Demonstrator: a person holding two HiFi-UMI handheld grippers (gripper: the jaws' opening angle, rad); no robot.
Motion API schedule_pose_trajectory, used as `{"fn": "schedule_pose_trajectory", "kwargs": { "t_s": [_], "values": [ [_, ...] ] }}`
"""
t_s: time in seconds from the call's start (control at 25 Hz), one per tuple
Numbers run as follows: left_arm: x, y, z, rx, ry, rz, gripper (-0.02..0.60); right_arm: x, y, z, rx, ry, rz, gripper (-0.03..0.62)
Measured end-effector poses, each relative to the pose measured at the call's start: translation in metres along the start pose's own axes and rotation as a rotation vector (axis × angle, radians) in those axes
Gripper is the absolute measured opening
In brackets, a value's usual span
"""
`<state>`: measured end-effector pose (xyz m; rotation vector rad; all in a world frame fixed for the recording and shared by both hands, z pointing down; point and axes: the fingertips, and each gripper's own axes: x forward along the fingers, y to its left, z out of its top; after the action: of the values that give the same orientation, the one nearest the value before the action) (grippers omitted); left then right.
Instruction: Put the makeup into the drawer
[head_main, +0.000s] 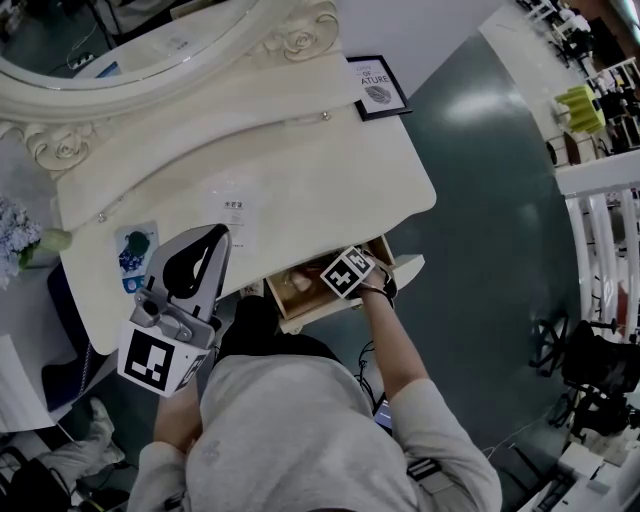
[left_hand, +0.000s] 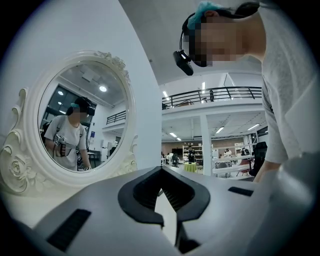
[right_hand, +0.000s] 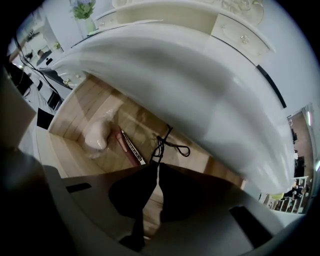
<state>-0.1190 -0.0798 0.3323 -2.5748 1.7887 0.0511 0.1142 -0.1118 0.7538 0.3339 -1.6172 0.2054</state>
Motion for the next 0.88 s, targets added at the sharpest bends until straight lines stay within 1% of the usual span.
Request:
{"fn": "schedule_pose_trajectory", "kwargs": {
  "t_s": [0.16, 0.36, 0.48, 0.56, 0.68, 0.88],
  "values": [
    [-0.001, 0.000, 0.002, 0.006, -0.003, -0.002, 0.011, -0.010, -0.002, 0.006, 0.041, -0.051, 0.010, 0.025],
    [-0.001, -0.005, 0.004, 0.011, -0.008, -0.011, 0.012, -0.033, -0.006, 0.009, 0.173, -0.173, 0.041, 0.026],
    [-0.001, -0.009, 0.007, 0.015, -0.014, -0.020, 0.011, -0.051, -0.009, 0.010, 0.224, -0.252, 0.037, 0.025],
    [-0.001, -0.012, 0.007, 0.016, -0.016, -0.024, 0.011, -0.062, -0.008, 0.012, 0.251, -0.322, 0.049, 0.025],
    [-0.002, -0.017, 0.008, 0.018, -0.018, -0.029, 0.011, -0.085, -0.002, 0.017, 0.296, -0.463, 0.073, 0.023],
    [-0.005, -0.024, 0.013, 0.028, -0.026, -0.031, 0.011, -0.140, -0.001, 0.034, 0.353, -0.710, 0.049, 0.023]
  ]
}}
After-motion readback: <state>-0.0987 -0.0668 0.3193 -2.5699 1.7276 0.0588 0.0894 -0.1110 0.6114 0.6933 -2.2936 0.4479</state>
